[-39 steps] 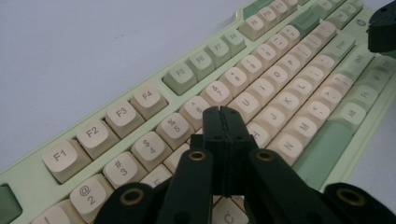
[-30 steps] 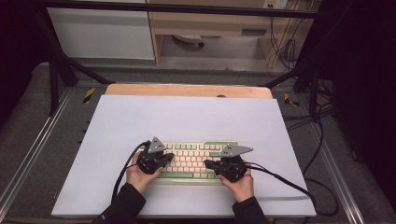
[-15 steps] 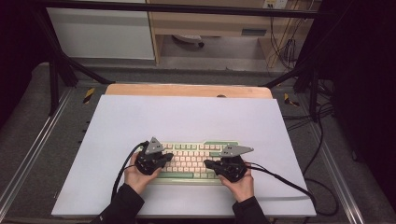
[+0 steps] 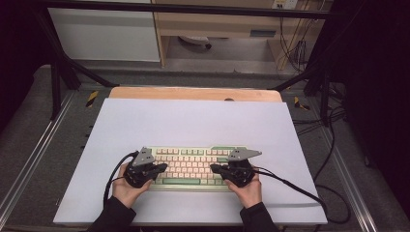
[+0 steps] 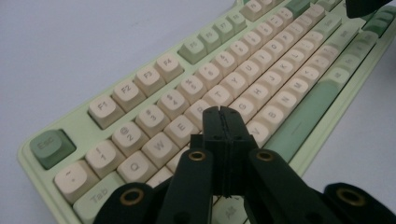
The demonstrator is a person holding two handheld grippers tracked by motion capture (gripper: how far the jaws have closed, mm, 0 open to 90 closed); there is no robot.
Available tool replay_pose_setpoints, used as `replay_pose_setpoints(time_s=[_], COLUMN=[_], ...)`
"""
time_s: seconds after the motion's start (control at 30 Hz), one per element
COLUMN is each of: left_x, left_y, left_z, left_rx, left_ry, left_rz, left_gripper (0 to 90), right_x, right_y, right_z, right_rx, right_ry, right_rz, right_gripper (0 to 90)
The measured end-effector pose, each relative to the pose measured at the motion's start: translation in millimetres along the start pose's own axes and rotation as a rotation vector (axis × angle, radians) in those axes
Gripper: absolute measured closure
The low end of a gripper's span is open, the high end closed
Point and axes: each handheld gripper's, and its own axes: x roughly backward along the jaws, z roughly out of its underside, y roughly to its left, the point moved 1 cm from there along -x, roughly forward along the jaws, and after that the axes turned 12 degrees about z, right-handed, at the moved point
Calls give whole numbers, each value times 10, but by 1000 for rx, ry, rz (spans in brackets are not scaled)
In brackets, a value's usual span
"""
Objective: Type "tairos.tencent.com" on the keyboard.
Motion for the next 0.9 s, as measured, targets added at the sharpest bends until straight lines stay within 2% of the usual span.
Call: replay_pose_setpoints(time_s=[0.13, 0.37, 0.9], left_x=[83, 210, 187], left_y=[41, 88, 113], left_z=[84, 171, 213], left_rx=[25, 44, 52], left_ry=[-22, -42, -39], left_rz=[4, 1, 13], left_gripper=[899, 899, 899], right_x=[-52, -127, -237], right_y=[25, 71, 126], right_z=[-12, 28, 102], right_rx=[4, 4, 4], right_ry=[10, 23, 54], right_rz=[-3, -10, -32], right_gripper=[900, 900, 900])
